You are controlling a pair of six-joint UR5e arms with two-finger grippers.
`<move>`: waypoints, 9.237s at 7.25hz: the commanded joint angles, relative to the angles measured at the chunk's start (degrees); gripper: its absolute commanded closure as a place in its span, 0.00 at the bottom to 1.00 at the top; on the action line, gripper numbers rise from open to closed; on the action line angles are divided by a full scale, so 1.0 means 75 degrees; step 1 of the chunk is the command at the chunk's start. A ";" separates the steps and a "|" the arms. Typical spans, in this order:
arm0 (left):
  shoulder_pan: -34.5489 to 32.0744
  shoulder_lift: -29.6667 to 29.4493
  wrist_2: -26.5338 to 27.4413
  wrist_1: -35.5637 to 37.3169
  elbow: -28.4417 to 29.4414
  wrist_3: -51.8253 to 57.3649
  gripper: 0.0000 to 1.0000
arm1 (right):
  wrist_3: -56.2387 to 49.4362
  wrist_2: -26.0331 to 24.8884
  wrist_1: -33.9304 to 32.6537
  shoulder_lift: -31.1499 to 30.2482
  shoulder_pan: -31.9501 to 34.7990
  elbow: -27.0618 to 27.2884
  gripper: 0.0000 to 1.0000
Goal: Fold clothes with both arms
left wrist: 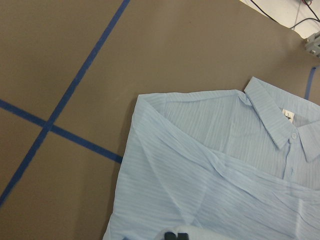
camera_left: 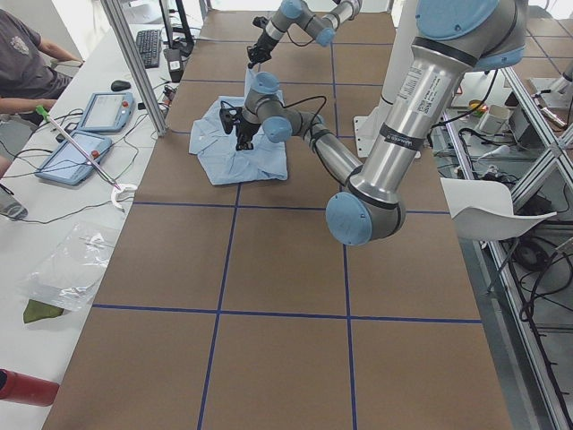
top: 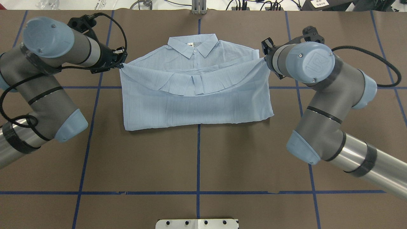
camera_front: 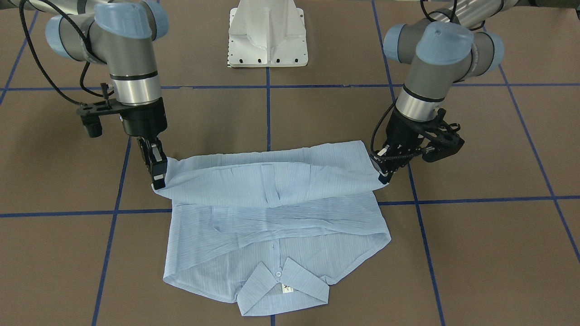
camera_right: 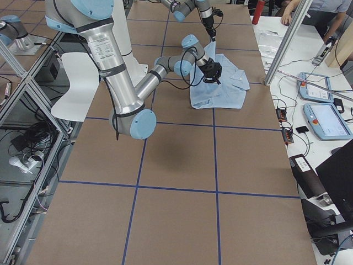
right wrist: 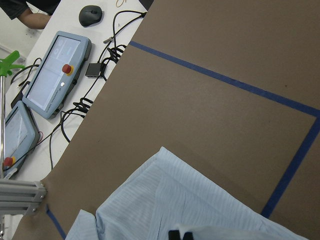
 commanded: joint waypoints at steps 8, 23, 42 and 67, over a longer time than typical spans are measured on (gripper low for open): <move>-0.0157 -0.1106 0.0356 -0.1910 0.3178 0.0422 1.00 | -0.0153 0.0321 0.1386 0.1813 0.0567 -0.4098 1.00; -0.0250 -0.0825 0.0286 -0.2110 0.2757 0.0375 0.41 | -0.0142 0.0882 0.1353 -0.0903 -0.0592 -0.0646 0.30; -0.0239 0.0823 -0.0591 -0.1878 0.0057 0.0410 0.00 | -0.0083 0.0859 0.1330 -0.2236 -0.1212 0.1084 1.00; 0.2339 0.0898 0.0214 -0.1219 -0.0044 -0.1863 0.46 | -0.1371 0.1903 -0.1682 -0.1069 -0.1167 0.1022 0.00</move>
